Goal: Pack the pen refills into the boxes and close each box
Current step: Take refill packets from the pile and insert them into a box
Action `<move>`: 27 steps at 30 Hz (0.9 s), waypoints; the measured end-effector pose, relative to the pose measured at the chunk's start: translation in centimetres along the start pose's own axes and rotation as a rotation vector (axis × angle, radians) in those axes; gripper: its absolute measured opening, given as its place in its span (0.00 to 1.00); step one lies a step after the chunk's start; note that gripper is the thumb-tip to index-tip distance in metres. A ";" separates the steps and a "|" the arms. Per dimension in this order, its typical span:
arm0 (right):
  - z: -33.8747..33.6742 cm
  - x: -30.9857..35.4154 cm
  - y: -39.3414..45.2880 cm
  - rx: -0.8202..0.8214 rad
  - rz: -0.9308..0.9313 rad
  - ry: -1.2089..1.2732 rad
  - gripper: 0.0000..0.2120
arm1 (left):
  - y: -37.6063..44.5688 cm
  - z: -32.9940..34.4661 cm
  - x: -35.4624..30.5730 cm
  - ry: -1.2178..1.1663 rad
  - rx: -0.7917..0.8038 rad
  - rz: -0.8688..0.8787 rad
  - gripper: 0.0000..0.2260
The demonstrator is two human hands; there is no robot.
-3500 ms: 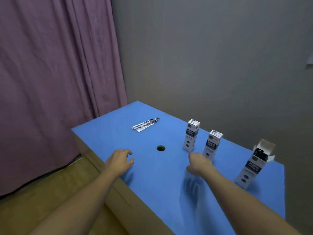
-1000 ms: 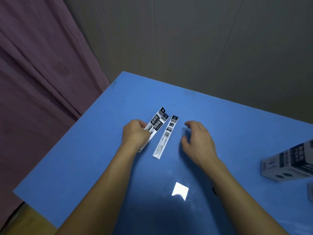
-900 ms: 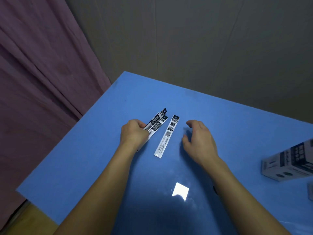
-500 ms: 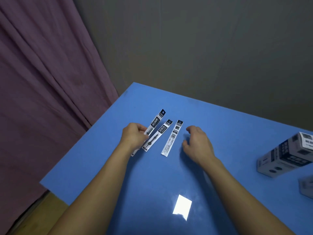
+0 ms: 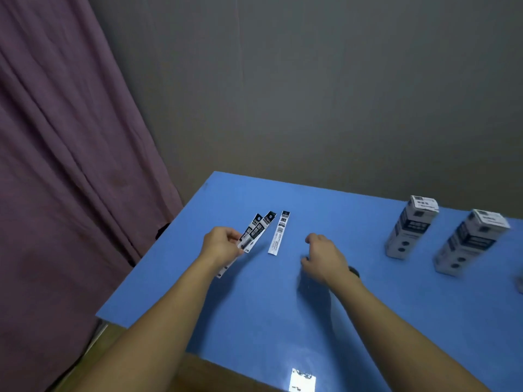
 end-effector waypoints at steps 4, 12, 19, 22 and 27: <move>0.1 -0.5 -4.3 0.020 0.063 -0.072 0.18 | -2.2 0.7 0.5 0.038 0.046 0.061 0.14; -0.9 -3.8 -13.0 0.037 0.187 -0.153 0.21 | -6.9 4.0 -0.4 0.076 0.071 0.211 0.13; -3.4 -9.1 -19.7 0.001 0.339 -0.199 0.20 | -10.8 8.6 -3.4 0.185 0.192 0.377 0.11; -4.6 -11.7 -22.7 -0.017 0.401 -0.195 0.19 | -12.6 10.7 -5.2 0.210 0.235 0.422 0.11; -6.5 -16.5 -28.5 -0.047 0.488 -0.188 0.17 | -16.3 15.4 -8.1 0.262 0.292 0.468 0.11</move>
Point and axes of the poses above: each hand's wrist, its own y-axis towards the middle knuckle, its own z-axis out of the palm, x = y × z, the point moved 4 cm from there along y, towards the middle knuckle, and after that the axes turned 8 degrees about -z, right-handed, at the moved point
